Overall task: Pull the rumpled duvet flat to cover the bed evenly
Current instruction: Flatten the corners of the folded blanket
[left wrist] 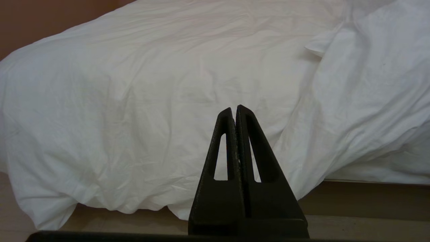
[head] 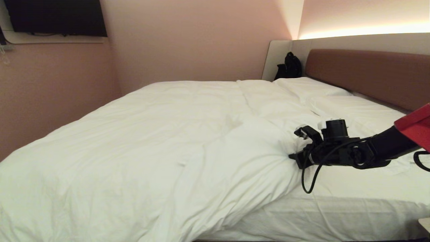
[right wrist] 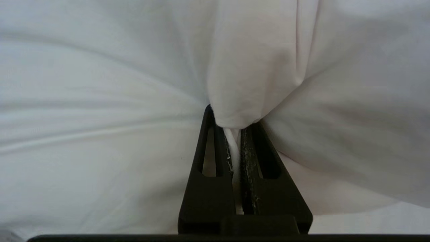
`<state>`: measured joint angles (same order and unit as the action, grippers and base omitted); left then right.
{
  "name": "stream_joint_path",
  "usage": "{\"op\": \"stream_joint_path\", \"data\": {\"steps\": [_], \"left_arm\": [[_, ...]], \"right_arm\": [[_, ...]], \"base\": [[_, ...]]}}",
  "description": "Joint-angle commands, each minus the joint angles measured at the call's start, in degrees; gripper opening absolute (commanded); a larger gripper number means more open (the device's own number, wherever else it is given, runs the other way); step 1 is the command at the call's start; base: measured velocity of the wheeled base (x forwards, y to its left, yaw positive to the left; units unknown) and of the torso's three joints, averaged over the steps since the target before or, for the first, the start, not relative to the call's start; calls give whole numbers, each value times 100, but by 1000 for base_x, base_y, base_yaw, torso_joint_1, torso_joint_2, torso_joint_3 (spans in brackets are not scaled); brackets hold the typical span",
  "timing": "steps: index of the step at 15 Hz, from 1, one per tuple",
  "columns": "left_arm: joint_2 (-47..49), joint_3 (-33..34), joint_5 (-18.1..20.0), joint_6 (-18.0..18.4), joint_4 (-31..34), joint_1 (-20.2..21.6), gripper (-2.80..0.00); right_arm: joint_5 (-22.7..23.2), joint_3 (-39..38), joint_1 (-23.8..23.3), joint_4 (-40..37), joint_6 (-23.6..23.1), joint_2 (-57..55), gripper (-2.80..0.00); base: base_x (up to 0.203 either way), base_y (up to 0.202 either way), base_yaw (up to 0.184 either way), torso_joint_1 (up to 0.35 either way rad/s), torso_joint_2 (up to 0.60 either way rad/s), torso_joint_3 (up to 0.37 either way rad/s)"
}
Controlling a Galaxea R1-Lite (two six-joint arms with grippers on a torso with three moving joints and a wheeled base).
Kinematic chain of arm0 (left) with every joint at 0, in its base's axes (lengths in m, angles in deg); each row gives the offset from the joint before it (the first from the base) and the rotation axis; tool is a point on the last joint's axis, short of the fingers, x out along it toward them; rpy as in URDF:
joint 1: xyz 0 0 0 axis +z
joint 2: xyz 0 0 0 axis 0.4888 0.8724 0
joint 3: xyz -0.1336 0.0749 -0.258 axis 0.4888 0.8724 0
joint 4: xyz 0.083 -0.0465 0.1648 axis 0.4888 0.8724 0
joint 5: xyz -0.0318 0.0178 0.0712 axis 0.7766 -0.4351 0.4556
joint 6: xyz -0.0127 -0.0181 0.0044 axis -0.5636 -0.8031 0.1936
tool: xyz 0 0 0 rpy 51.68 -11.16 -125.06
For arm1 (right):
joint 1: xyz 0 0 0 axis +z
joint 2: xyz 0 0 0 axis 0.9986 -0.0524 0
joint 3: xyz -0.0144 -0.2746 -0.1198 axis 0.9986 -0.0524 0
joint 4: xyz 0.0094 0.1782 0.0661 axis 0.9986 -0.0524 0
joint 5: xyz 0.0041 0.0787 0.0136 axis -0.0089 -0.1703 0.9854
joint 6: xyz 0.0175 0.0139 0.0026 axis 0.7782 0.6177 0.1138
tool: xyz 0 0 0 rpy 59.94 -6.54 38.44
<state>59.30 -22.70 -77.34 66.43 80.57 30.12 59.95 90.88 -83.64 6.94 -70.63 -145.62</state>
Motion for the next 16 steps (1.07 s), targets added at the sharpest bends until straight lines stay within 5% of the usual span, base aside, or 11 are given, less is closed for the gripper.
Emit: {"op": "stream_joint_path", "data": {"steps": [1, 12, 13, 16], "left_arm": [[0, 2, -1, 0, -1, 3, -280], [0, -5, -1, 0, 0, 3, -280], [0, 2, -1, 0, -1, 3, -280], [0, 2, -1, 0, -1, 3, -280]], "right_arm": [[5, -319, -92, 301, -12, 166, -280], [-49, -636, -221, 784, 29, -171, -280], [-104, -641, -221, 927, 29, -229, 0], [-109, -703, -221, 1042, 38, -178, 0]], "base": [[0, 0, 0, 0, 0, 0], [0, 0, 0, 0, 0, 0], [0, 0, 0, 0, 0, 0], [0, 0, 0, 0, 0, 0]]}}
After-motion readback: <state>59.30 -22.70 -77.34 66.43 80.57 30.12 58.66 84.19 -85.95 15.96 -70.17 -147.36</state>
